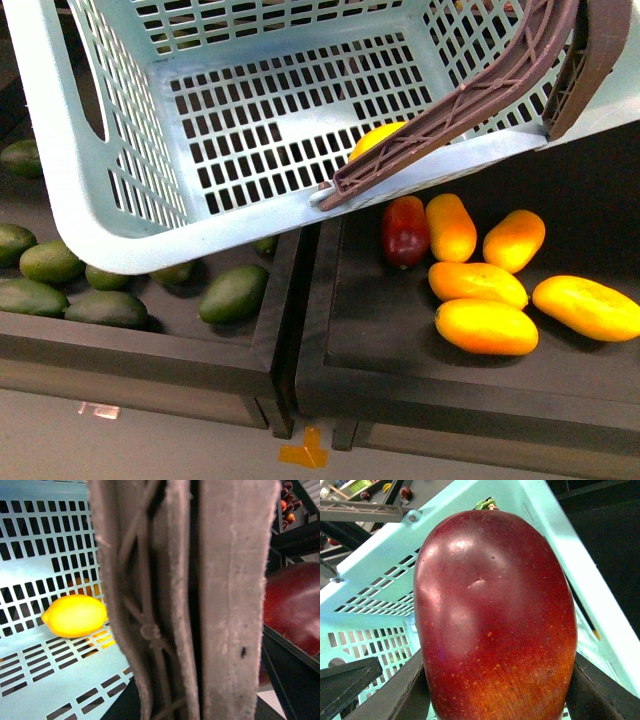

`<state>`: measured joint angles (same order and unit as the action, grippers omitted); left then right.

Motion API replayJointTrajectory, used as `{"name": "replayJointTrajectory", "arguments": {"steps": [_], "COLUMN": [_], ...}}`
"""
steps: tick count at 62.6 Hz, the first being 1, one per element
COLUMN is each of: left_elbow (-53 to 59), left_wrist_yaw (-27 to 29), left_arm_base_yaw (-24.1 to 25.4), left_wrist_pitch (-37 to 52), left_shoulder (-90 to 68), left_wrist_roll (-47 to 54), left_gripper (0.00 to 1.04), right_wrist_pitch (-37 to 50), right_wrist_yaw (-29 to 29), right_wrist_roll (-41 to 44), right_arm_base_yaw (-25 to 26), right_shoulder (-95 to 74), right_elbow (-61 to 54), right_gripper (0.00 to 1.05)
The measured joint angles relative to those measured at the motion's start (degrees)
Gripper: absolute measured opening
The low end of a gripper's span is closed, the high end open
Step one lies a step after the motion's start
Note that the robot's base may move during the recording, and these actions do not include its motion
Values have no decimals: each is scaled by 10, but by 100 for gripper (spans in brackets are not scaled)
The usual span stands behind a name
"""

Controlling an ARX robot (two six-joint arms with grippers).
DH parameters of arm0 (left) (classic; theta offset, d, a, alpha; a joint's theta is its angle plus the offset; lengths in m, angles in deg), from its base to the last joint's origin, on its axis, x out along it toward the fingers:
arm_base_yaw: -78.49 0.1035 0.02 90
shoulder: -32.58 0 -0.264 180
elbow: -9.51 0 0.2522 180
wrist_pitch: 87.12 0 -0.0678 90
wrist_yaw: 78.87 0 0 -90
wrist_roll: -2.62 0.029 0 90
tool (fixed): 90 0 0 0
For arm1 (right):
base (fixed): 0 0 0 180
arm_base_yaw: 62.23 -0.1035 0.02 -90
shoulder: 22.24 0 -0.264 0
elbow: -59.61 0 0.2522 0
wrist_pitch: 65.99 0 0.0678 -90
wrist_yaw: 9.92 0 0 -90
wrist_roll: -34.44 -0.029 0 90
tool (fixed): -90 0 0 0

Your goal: Pick lemon and mango into basket

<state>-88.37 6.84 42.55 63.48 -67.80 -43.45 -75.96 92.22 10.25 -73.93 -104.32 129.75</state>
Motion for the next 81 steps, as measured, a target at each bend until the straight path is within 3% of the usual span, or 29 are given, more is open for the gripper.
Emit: {"name": "replayJointTrajectory", "arguments": {"steps": [5,14,18,22,26,31,54,81], "left_elbow": [0,0,0,0,0,0,0,0], "left_wrist_yaw": [0,-1,-1,0,4,6,0,-2], "left_arm_base_yaw": [0,0,0,0,0,1,0,0], "left_wrist_pitch": [0,0,0,0,0,0,0,0], "left_shoulder": [0,0,0,0,0,0,0,0], "left_wrist_roll": [0,0,2,2,1,2,0,-1], "left_gripper": [16,16,16,16,16,16,16,16], "right_wrist_pitch": [-2,0,5,4,135,252,323,305], "right_wrist_yaw": [-15,-33,-52,-59,-140,-133,-123,-122], "right_wrist_roll": [11,14,13,13,96,183,236,238], "right_arm_base_yaw": [-10,-8,14,53,83,103,116,116], "right_shoulder": [-12,-13,10,52,112,170,273,401], "right_elbow": [5,5,1,-12,-83,-181,-379,-492], "right_gripper": [63,84,97,96,83,64,2,2]}}
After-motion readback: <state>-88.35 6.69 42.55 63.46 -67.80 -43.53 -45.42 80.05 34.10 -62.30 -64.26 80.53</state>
